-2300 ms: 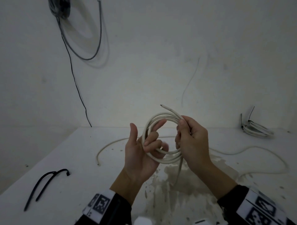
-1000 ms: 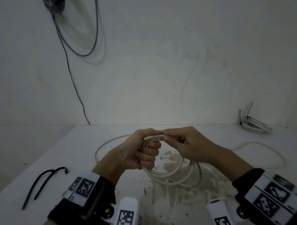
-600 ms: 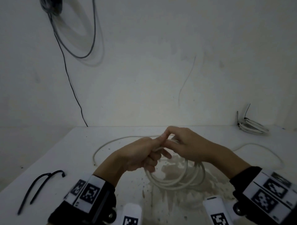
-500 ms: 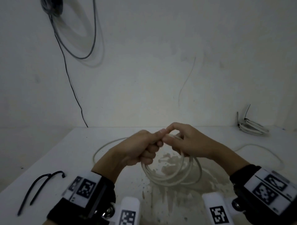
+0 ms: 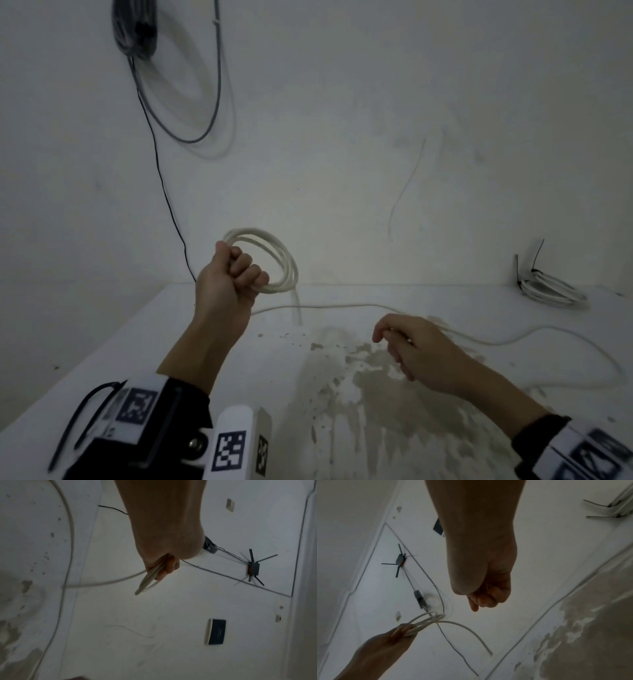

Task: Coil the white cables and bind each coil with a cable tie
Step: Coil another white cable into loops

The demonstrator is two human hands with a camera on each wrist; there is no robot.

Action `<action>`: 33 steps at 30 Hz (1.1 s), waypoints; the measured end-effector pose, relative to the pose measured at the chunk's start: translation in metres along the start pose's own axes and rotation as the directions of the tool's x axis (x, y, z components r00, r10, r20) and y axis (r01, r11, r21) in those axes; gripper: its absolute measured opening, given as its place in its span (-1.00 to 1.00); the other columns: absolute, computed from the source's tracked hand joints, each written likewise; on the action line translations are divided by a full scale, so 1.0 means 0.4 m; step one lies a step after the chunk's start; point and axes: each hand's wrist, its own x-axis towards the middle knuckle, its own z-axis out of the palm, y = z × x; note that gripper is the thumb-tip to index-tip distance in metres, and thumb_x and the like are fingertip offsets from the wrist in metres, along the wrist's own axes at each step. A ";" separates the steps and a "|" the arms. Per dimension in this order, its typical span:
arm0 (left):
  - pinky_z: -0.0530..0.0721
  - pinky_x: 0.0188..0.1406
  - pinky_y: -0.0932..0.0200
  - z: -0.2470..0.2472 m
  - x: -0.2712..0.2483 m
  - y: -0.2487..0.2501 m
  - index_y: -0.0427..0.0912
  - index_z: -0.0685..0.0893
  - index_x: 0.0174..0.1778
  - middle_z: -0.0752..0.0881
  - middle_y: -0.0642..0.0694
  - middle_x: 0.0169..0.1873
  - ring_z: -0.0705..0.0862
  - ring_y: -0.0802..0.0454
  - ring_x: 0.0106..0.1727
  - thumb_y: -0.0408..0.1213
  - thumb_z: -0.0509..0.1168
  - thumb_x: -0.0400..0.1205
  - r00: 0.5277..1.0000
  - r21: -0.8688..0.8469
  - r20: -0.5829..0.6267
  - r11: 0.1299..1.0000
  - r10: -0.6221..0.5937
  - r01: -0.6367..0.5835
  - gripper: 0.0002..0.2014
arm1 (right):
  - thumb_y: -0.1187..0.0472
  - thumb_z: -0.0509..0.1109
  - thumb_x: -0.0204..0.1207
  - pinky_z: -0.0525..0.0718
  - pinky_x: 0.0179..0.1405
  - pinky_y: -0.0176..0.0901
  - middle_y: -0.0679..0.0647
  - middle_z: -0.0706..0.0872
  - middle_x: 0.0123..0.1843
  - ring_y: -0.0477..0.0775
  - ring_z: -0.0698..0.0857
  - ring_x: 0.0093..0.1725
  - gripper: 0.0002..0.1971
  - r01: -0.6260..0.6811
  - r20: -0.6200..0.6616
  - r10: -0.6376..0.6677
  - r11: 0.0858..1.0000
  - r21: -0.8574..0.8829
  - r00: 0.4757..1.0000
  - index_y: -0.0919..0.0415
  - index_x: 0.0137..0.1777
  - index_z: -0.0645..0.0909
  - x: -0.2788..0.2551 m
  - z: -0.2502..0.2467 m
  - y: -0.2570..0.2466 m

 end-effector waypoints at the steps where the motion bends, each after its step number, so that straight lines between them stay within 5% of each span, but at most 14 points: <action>1: 0.31 -0.70 0.36 0.003 -0.007 -0.005 -0.12 0.36 -0.36 0.23 0.10 -0.69 0.19 0.21 -0.73 -0.08 -0.07 0.76 1.000 0.042 0.027 0.999 -0.011 0.010 -0.62 | 0.31 0.11 0.68 0.53 -0.52 -0.28 0.01 0.55 -0.40 -0.10 0.49 -0.57 -0.78 0.044 -0.024 -0.045 0.998 -0.032 0.999 0.10 -0.08 0.58 0.002 0.009 -0.011; 5: 0.16 -0.74 0.36 0.021 -0.044 -0.023 -0.14 0.37 -0.36 0.21 0.11 -0.69 0.15 0.23 -0.74 -0.08 -0.05 0.75 0.981 0.259 0.150 0.963 -0.123 0.081 -0.62 | 0.23 0.21 0.64 0.59 -0.12 -0.35 -0.08 0.62 0.08 -0.11 0.67 -0.11 -0.74 0.185 -0.235 -0.198 0.980 -0.077 0.951 0.00 0.28 0.44 0.040 0.027 -0.070; 7: 0.12 -0.75 0.36 0.028 -0.061 -0.026 -0.15 0.39 -0.36 0.21 0.11 -0.69 0.13 0.24 -0.74 -0.08 -0.04 0.73 0.958 0.293 0.208 0.947 -0.198 0.132 -0.62 | 0.24 0.19 0.65 0.44 0.25 -0.31 -0.03 0.44 0.43 -0.10 0.51 0.29 -0.58 0.196 -0.224 -0.221 0.972 -0.130 0.949 0.08 0.49 0.29 0.066 0.026 -0.086; 9: 0.09 -0.75 0.36 0.033 -0.075 -0.024 -0.16 0.40 -0.38 0.18 0.12 -0.70 0.06 0.23 -0.73 -0.07 0.00 0.69 0.930 0.271 0.258 0.943 -0.263 0.192 -0.63 | 0.20 0.21 0.65 0.27 0.40 -0.30 -0.09 0.27 0.58 -0.11 0.30 0.52 -0.47 0.179 -0.134 -0.196 0.976 -0.127 0.971 0.03 0.58 0.14 0.079 0.021 -0.093; 12: 0.04 -0.75 0.37 0.039 -0.086 -0.023 -0.17 0.42 -0.38 0.05 0.07 -0.61 -0.04 0.16 -0.64 -0.04 0.04 0.61 0.913 0.231 0.288 0.946 -0.290 0.227 -0.67 | 0.29 0.19 0.65 0.47 0.30 -0.31 -0.13 0.54 0.35 -0.30 0.54 0.27 -0.56 0.211 -0.069 -0.208 0.977 0.032 0.976 -0.14 0.44 0.31 0.079 0.023 -0.099; 15: 0.10 -0.74 0.36 0.034 -0.077 -0.030 -0.18 0.42 -0.34 0.12 0.10 -0.65 0.05 0.22 -0.72 -0.06 -0.02 0.71 0.941 0.237 0.254 0.957 -0.225 0.165 -0.63 | 0.34 0.06 0.70 0.66 -0.23 -0.11 0.09 0.68 -0.16 -0.04 0.68 -0.31 -0.68 0.143 -0.107 -0.110 0.910 0.389 0.988 0.01 0.26 0.53 0.065 0.033 -0.120; 17: 0.14 -0.73 0.36 0.031 -0.073 -0.038 -0.18 0.42 -0.32 0.19 0.11 -0.67 0.13 0.24 -0.73 -0.08 -0.04 0.74 0.960 0.266 0.220 0.957 -0.176 0.115 -0.62 | 0.25 0.05 0.72 0.48 -0.54 -0.15 0.12 0.64 -0.29 -0.01 0.54 -0.49 -0.70 0.076 -0.096 -0.022 0.796 0.600 0.995 0.04 0.12 0.64 0.053 0.038 -0.136; 19: 0.18 -0.72 0.35 0.032 -0.077 -0.050 -0.18 0.42 -0.31 0.20 0.10 -0.67 0.14 0.23 -0.71 -0.08 -0.06 0.75 0.967 0.304 0.209 0.950 -0.145 0.076 -0.62 | 0.04 0.02 0.72 0.33 -0.59 -0.28 0.15 0.67 -0.32 -0.03 0.45 -0.55 -0.65 0.059 -0.100 0.014 0.725 0.686 0.995 0.08 0.02 0.65 0.047 0.040 -0.153; 21: 0.22 -0.69 0.33 0.034 -0.086 -0.062 -0.18 0.43 -0.29 0.20 0.10 -0.66 0.14 0.21 -0.69 -0.10 -0.07 0.75 0.967 0.345 0.220 0.937 -0.131 0.049 -0.63 | -0.23 -0.05 0.61 0.33 -0.64 -0.32 0.10 0.67 -0.34 -0.10 0.44 -0.58 -0.52 0.091 -0.165 0.017 0.774 0.627 0.986 0.04 0.11 0.58 0.046 0.050 -0.165; 23: 0.26 -0.67 0.32 0.037 -0.095 -0.070 -0.18 0.43 -0.29 0.20 0.10 -0.65 0.14 0.20 -0.68 -0.11 -0.07 0.75 0.960 0.371 0.245 0.928 -0.139 0.039 -0.63 | -0.33 0.11 0.43 0.45 -0.63 -0.23 0.04 0.60 -0.37 -0.14 0.48 -0.55 -0.51 0.175 -0.312 -0.035 0.883 0.435 0.950 0.00 0.12 0.54 0.047 0.066 -0.169; 25: 0.28 -0.65 0.30 0.040 -0.104 -0.075 -0.18 0.43 -0.32 0.19 0.09 -0.65 0.14 0.18 -0.68 -0.12 -0.05 0.75 0.949 0.397 0.267 0.916 -0.167 0.049 -0.63 | -0.17 0.33 0.48 0.58 -0.46 -0.02 0.00 0.51 -0.44 -0.04 0.49 -0.50 -0.68 0.216 -0.455 -0.093 0.950 0.227 0.886 0.09 -0.05 0.54 0.053 0.078 -0.158; 27: 0.29 -0.64 0.28 0.043 -0.115 -0.076 -0.19 0.39 -0.36 0.18 0.07 -0.66 0.15 0.17 -0.68 -0.14 -0.01 0.73 0.941 0.430 0.279 0.901 -0.191 0.056 -0.64 | -0.01 0.30 0.57 0.58 -0.42 0.02 0.08 0.50 -0.49 0.17 0.56 -0.48 -0.73 0.212 -0.529 -0.101 0.965 0.153 0.843 0.22 -0.17 0.50 0.058 0.086 -0.142; 33: 0.36 -0.56 0.26 0.041 -0.121 -0.082 -0.23 0.44 -0.22 0.22 0.04 -0.63 0.21 0.14 -0.65 -0.11 0.11 0.66 0.929 0.478 0.275 0.874 -0.250 0.093 -0.74 | 0.08 0.07 0.69 0.64 -0.39 0.15 0.31 0.63 -0.42 0.37 0.65 -0.40 -0.59 0.153 -0.543 -0.064 0.981 0.121 0.838 0.39 -0.24 0.48 0.061 0.087 -0.144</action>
